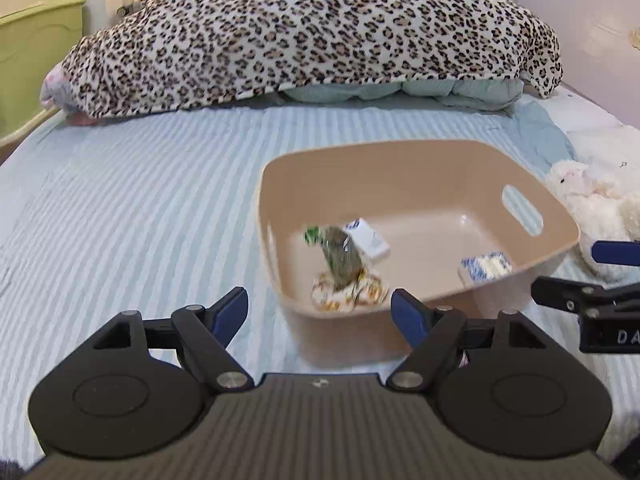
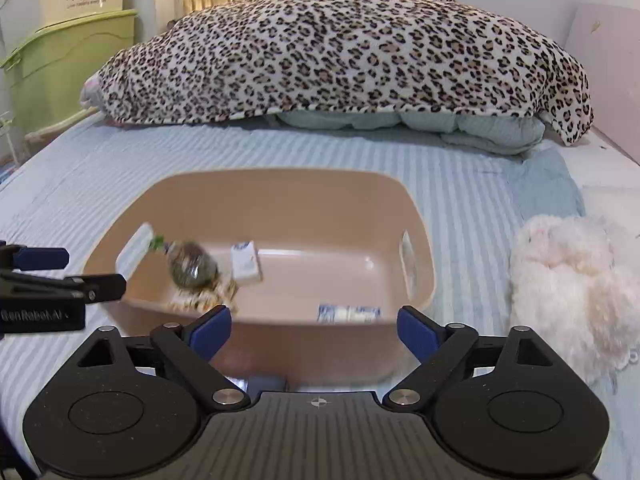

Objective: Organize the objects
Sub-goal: 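Lift both items over the basket and release them inside, then grasp the hair clip with the left tool while the right tool grasps the orange cloth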

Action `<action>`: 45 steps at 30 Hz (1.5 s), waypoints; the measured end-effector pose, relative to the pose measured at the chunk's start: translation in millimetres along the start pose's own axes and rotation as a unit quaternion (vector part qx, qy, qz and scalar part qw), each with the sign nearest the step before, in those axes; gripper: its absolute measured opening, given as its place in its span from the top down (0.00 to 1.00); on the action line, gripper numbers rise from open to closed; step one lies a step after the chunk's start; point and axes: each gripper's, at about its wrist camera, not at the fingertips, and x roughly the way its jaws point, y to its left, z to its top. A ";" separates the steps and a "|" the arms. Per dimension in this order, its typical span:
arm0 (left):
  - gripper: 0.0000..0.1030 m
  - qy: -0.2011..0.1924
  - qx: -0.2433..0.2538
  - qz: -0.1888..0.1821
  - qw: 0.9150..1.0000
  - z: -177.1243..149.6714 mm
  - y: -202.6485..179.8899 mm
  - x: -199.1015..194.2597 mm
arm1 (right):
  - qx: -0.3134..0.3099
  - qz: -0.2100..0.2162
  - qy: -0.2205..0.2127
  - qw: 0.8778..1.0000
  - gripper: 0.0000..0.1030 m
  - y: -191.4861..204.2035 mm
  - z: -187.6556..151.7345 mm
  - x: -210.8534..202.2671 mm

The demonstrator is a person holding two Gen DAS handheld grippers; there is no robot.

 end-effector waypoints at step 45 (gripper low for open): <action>0.63 0.066 0.074 -0.083 0.992 -95.9 -1.4 64.9 | -0.008 0.078 0.113 0.990 0.46 40.9 -83.6 58.4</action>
